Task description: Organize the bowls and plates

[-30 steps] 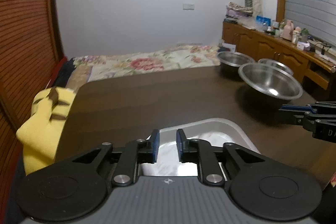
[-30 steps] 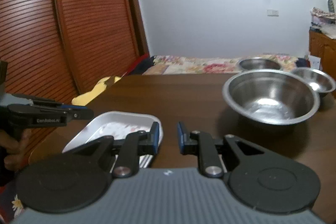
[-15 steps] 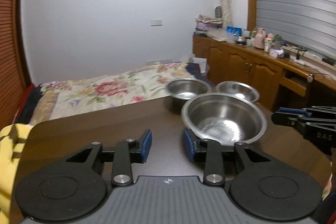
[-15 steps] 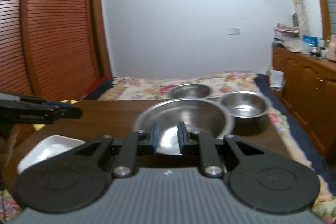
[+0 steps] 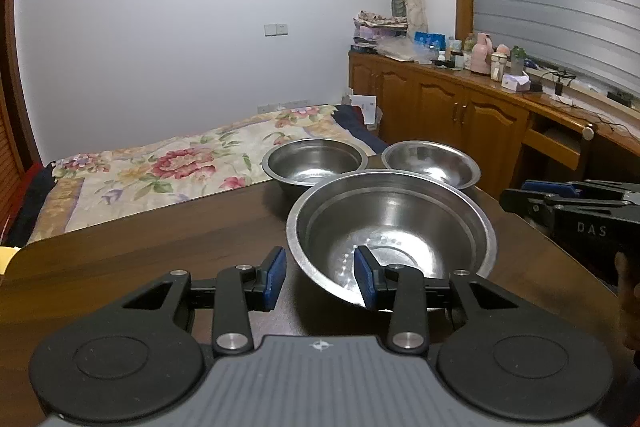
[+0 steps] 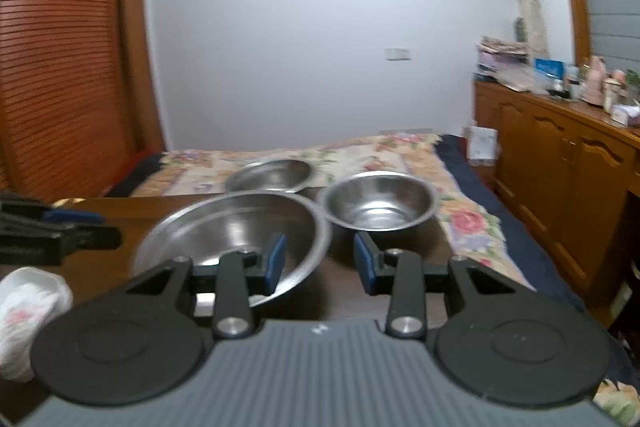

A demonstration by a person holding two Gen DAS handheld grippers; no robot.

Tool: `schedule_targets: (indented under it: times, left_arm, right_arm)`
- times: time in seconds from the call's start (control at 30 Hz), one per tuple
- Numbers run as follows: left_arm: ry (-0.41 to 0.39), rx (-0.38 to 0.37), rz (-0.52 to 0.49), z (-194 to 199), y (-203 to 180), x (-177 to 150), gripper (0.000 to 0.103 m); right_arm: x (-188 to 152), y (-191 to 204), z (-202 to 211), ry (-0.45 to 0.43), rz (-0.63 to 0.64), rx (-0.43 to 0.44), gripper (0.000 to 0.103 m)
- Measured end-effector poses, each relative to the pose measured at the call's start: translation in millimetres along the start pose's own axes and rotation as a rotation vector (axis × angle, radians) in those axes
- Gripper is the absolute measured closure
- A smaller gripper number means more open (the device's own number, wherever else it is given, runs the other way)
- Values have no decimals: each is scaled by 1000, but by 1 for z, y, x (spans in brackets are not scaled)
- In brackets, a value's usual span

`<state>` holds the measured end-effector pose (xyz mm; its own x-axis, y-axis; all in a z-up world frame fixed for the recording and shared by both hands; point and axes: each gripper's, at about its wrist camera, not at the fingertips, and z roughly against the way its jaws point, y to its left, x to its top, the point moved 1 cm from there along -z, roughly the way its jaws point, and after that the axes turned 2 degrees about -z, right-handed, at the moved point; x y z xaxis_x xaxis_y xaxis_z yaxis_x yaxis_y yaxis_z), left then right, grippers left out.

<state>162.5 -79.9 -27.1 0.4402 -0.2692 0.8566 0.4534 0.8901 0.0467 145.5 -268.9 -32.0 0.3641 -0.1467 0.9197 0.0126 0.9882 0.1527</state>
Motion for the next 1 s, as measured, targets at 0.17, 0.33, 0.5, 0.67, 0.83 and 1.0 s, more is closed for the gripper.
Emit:
schedule_targets:
  times: [0.17, 0.33, 0.5, 0.67, 0.83, 1.0]
  left_arm:
    - [18, 7, 20, -20, 2, 4, 64]
    - [39, 10, 47, -31, 7, 5, 64]
    - [73, -4, 108, -42, 14, 3, 66]
    - [89, -5, 125, -46, 15, 2, 73]
    - [95, -10, 143, -50, 18, 2, 80]
    - [100, 12, 141, -48, 15, 3, 82]
  right_arm:
    - [4, -12, -15, 28, -59, 4, 64]
    - [2, -14, -22, 60, -98, 28, 64]
    - [0, -11, -29, 83, -143, 55, 65]
    - [-1, -7, -37, 110, -139, 64, 65]
    - [-1, -6, -45, 137, -173, 78, 73]
    - [-3, -4, -49, 149, -211, 115, 86]
